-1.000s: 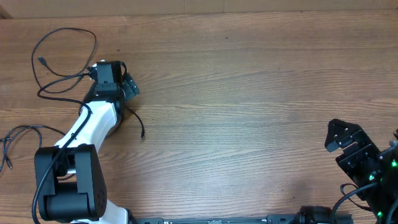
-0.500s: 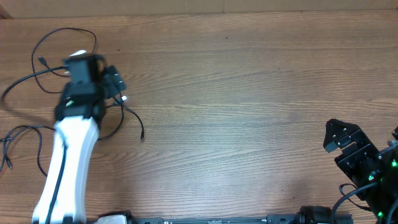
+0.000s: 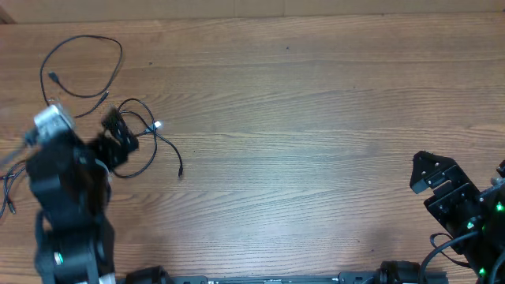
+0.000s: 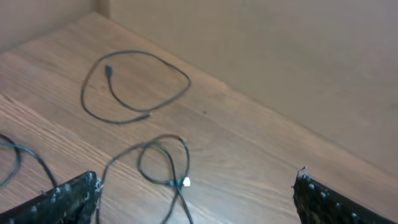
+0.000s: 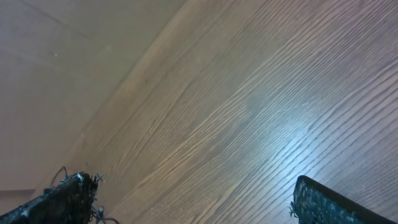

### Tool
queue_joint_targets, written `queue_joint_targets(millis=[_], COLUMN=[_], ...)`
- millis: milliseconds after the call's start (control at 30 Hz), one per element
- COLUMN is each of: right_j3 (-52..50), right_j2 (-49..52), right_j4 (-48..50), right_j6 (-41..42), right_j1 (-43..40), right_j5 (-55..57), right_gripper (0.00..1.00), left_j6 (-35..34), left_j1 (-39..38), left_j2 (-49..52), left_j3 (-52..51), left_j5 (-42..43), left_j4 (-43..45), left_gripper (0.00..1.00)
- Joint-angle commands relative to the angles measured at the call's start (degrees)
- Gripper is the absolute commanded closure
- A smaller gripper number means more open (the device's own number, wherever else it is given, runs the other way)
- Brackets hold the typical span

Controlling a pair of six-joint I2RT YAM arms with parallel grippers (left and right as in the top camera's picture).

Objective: Untangle cables
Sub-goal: 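Lower the cable at the left and open the left gripper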

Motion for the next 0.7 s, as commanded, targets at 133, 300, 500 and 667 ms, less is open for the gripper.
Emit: queue_joint_targets(millis=[133, 300, 500, 667], right_j3=[-0.2, -0.2, -0.2, -0.2], right_j2=[0.24, 0.24, 0.24, 0.24], right_j4=[0.13, 0.07, -0.15, -0.15], right_j6=[0.15, 0.15, 0.15, 0.15], right_j1=[0.07, 0.07, 0.07, 0.07], right_j5=[-0.31, -0.33, -0.33, -0.33], right_gripper=[0.0, 0.0, 0.0, 0.0], left_j6=[-0.81, -1.33, -3.39, -3.37], left_j1=[0.35, 0.35, 0.35, 0.35], left_j2=[-19.32, -28.59, -30.18, -29.62], left_j3=[-14.71, -19.28, -20.39, -20.41], left_j5=[5.95, 5.95, 5.86, 5.73], left_j4=[2.84, 0.44, -6.88, -12.83], left_gripper=[0.0, 0.01, 0.0, 0.01])
